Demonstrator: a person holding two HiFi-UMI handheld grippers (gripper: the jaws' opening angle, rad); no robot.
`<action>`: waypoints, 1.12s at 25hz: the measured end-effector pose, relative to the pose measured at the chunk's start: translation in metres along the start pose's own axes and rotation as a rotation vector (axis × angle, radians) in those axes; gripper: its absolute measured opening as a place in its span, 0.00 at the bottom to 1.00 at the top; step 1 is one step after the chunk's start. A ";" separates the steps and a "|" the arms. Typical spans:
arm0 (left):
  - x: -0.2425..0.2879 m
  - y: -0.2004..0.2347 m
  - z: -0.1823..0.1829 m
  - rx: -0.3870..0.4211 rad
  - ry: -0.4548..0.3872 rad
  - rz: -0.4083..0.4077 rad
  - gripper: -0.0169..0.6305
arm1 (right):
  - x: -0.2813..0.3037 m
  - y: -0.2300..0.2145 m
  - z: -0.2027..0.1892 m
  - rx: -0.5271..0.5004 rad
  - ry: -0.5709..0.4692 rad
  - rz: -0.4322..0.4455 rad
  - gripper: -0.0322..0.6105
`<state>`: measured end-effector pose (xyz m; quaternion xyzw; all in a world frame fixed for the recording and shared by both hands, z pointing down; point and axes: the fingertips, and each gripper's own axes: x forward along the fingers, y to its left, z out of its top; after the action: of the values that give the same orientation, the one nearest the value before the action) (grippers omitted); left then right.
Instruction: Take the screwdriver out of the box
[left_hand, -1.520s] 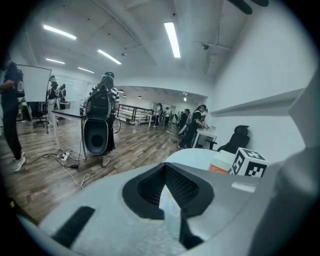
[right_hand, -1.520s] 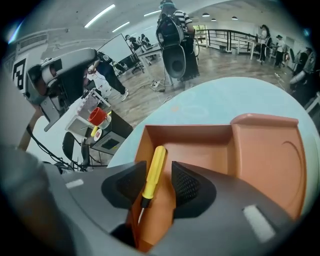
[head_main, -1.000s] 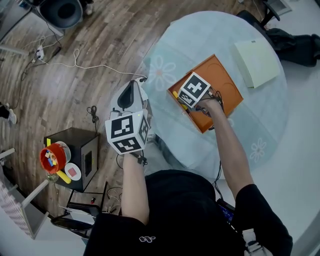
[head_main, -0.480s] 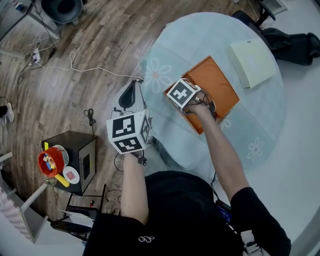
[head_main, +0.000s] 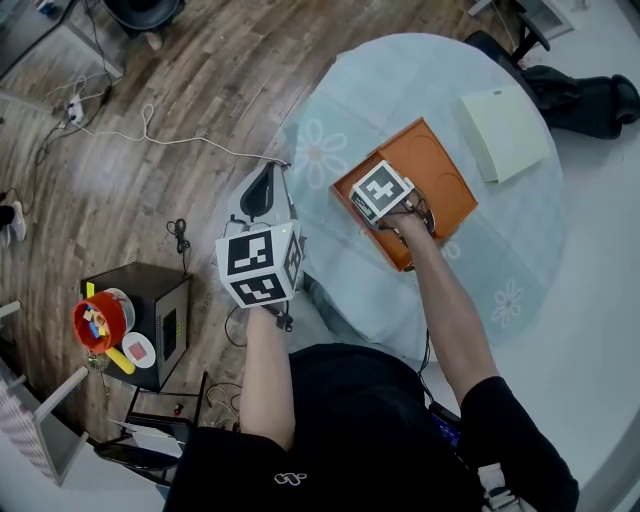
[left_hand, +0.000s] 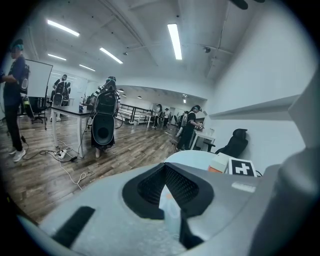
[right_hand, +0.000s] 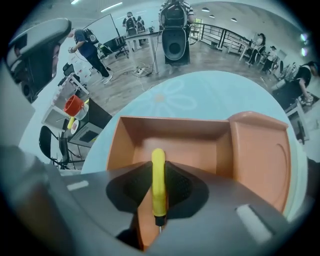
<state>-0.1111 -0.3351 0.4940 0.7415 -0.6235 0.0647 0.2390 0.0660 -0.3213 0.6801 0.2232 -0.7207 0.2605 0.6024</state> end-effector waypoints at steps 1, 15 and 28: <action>-0.002 0.000 0.001 0.001 -0.001 -0.002 0.03 | -0.001 0.001 0.001 0.017 -0.021 0.011 0.18; -0.015 -0.025 0.014 0.050 -0.028 -0.089 0.03 | -0.086 -0.004 0.003 0.281 -0.516 -0.027 0.18; -0.039 -0.146 0.073 0.254 -0.163 -0.365 0.03 | -0.273 -0.014 -0.008 0.449 -1.121 -0.188 0.18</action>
<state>0.0051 -0.3166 0.3746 0.8688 -0.4834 0.0384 0.1005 0.1289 -0.3250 0.4143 0.5103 -0.8328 0.1946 0.0903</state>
